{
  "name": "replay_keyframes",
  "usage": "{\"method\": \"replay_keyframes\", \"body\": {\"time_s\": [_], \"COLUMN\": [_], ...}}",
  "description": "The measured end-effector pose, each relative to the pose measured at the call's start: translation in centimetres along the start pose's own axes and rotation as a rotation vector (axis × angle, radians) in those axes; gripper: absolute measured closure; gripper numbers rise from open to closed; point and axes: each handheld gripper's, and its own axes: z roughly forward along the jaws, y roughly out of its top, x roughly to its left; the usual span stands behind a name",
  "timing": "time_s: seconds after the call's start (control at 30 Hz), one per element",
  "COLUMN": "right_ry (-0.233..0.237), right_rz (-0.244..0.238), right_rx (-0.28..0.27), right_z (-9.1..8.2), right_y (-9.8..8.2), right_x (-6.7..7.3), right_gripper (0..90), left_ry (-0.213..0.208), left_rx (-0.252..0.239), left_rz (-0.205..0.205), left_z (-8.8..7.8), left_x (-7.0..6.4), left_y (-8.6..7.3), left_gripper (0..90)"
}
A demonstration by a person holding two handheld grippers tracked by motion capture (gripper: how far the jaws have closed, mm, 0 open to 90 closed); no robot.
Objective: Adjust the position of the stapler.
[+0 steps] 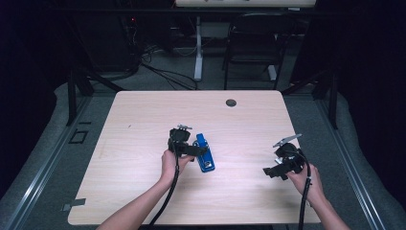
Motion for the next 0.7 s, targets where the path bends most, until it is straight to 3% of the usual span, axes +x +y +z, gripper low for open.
{"method": "replay_keyframes", "body": {"time_s": [0.23,0.53,0.7], "right_ry": [-0.007,-0.01,-0.003], "right_rz": [-0.01,-0.009,-0.006], "right_rx": [0.014,0.017,0.014], "right_z": [0.0,0.1,0.1], "right_y": [0.0,0.0,0.0], "right_x": [0.0,0.0,0.0], "right_gripper": [1.0,1.4,2.3], "left_ry": [0.026,0.03,0.007], "left_rx": [0.023,0.034,0.042], "left_rz": [0.025,0.066,0.072], "left_z": [1.1,1.9,2.1], "left_x": [-0.6,-1.3,-1.1], "left_y": [0.1,0.4,0.4], "left_gripper": [6.6,25.0,33.9]}}
